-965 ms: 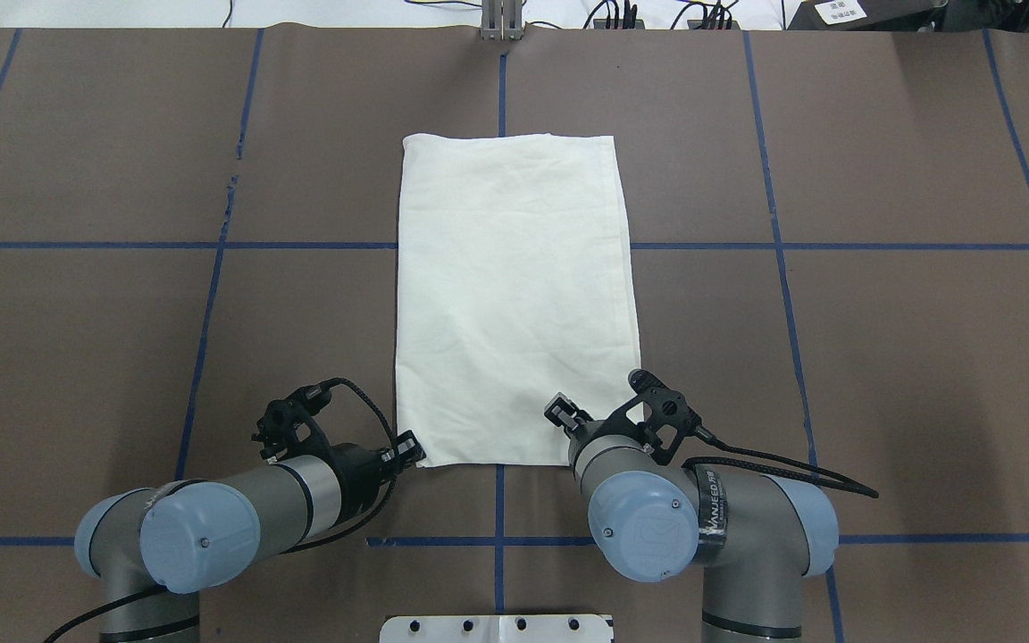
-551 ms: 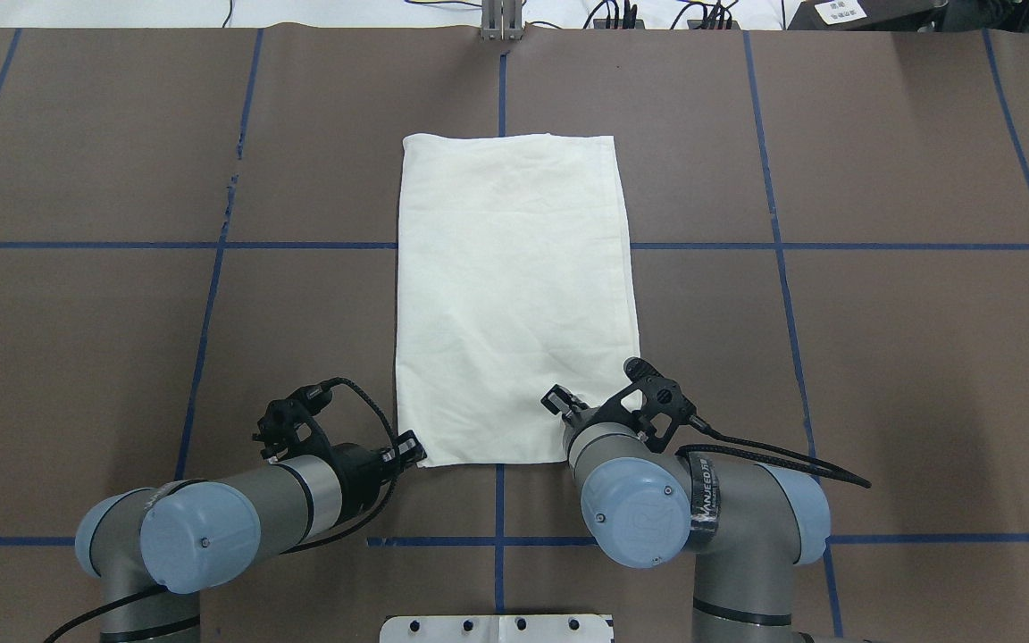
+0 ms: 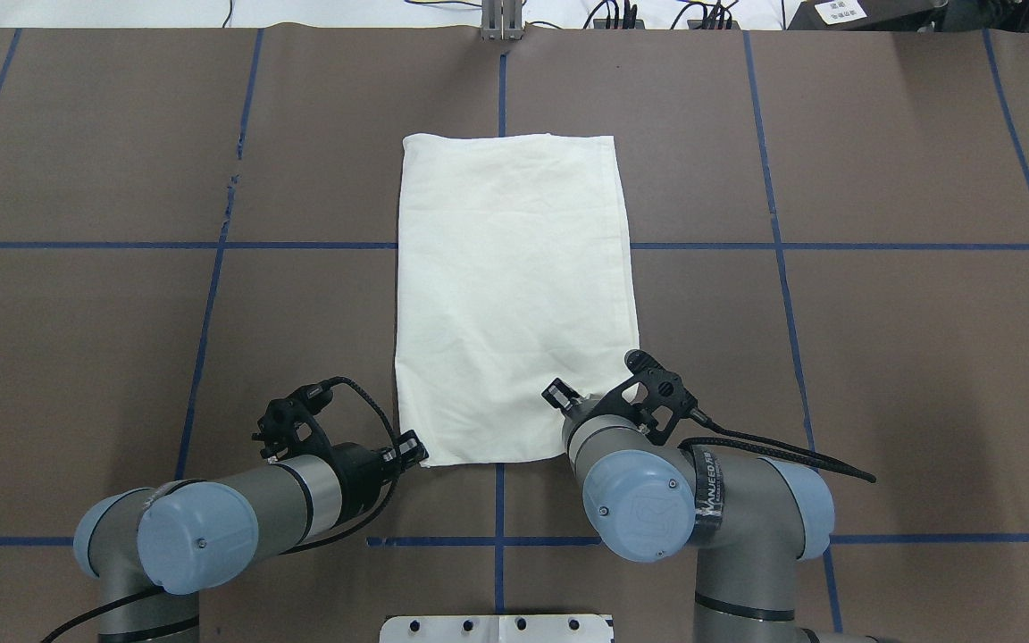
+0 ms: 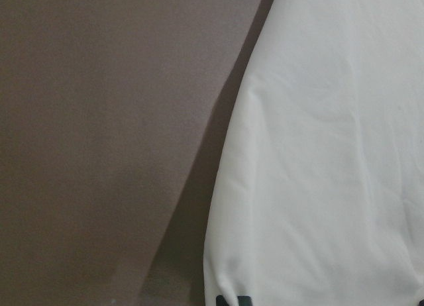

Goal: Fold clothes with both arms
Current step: 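Grasp the near edge with both grippers and lift it toward the far edge, then fold the near half over onto the far half with both grippers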

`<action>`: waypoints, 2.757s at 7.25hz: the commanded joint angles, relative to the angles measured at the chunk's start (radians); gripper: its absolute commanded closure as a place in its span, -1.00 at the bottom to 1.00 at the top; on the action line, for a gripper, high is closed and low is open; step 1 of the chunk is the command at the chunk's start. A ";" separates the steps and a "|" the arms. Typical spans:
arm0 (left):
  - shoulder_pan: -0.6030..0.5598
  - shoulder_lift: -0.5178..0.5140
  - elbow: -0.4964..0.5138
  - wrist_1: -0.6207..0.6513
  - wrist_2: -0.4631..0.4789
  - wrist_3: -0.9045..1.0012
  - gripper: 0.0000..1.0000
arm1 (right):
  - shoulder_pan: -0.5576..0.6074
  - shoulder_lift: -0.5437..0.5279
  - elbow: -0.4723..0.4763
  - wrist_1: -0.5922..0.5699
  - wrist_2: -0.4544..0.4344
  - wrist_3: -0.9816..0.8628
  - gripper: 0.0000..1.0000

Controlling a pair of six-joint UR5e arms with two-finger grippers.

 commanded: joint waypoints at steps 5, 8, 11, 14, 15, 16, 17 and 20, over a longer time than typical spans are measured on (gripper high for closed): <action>0.001 -0.005 -0.638 0.709 -0.118 0.001 1.00 | -0.128 -0.084 0.558 -0.336 0.007 0.002 1.00; -0.015 -0.074 -0.534 0.735 -0.138 0.077 1.00 | -0.095 -0.048 0.479 -0.339 0.007 -0.010 1.00; -0.148 -0.165 -0.365 0.730 -0.144 0.245 1.00 | 0.032 0.073 0.287 -0.329 0.035 -0.049 1.00; -0.204 -0.237 -0.198 0.666 -0.144 0.290 1.00 | 0.104 0.075 0.134 -0.192 0.068 -0.107 1.00; -0.209 -0.240 -0.148 0.641 -0.141 0.294 1.00 | 0.121 0.075 0.070 -0.143 0.071 -0.125 1.00; -0.236 -0.250 -0.118 0.634 -0.141 0.306 1.00 | 0.129 0.075 0.043 -0.135 0.072 -0.136 1.00; -0.259 -0.252 -0.107 0.632 -0.141 0.352 1.00 | 0.132 0.077 0.019 -0.133 0.073 -0.144 1.00; -0.273 -0.289 0.000 0.617 -0.138 0.357 1.00 | 0.135 0.077 0.003 -0.135 0.072 -0.156 1.00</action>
